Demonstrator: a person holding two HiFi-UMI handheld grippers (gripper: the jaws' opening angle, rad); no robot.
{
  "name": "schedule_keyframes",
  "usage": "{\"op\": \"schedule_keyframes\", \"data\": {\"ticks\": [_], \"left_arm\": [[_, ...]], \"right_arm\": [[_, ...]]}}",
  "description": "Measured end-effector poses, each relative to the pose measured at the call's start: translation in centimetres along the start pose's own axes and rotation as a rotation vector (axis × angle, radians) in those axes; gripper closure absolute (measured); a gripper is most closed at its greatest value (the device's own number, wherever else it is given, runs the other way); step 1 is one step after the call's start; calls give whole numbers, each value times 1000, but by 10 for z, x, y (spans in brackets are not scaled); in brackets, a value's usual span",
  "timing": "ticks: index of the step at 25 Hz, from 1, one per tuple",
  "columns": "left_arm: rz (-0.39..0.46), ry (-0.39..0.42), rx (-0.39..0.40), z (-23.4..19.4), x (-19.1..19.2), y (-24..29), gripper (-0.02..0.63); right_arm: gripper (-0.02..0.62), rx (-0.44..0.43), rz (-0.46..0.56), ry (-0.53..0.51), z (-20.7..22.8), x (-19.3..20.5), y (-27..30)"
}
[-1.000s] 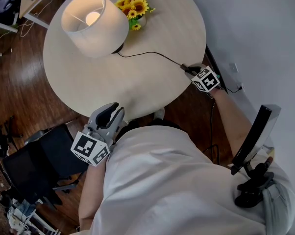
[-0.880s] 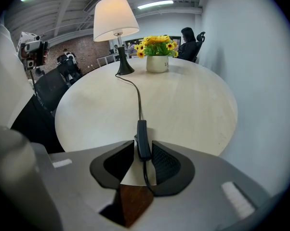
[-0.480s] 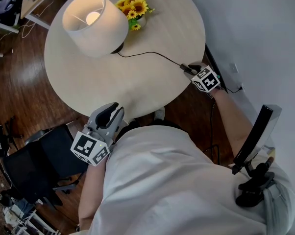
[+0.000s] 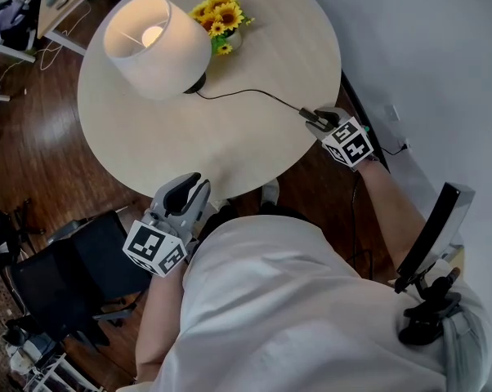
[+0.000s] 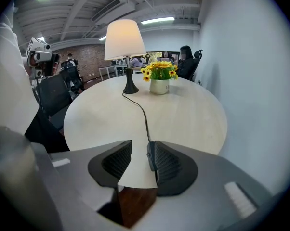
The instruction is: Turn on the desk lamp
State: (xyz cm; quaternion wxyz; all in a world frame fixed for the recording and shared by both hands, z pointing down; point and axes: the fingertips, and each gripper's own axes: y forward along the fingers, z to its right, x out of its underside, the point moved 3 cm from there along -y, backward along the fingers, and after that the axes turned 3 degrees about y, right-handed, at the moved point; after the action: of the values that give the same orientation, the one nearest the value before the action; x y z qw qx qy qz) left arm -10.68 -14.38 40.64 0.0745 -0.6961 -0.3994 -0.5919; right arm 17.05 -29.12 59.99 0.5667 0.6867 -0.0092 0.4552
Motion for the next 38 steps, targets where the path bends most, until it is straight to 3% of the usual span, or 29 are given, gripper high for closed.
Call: {"op": "schedule_keyframes", "data": {"ticks": [12, 17, 25, 38], "left_arm": [[-44, -17, -50, 10, 9, 2, 523], [-55, 3, -11, 23, 14, 4, 523], [-1, 59, 72, 24, 13, -20, 523], [42, 122, 214, 7, 70, -184, 523]], "right_arm": [[445, -42, 157, 2, -46, -28, -48], [445, -44, 168, -22, -69, -25, -55], [446, 10, 207, 63, -120, -23, -75], [446, 179, 236, 151, -309, -18, -103]]}}
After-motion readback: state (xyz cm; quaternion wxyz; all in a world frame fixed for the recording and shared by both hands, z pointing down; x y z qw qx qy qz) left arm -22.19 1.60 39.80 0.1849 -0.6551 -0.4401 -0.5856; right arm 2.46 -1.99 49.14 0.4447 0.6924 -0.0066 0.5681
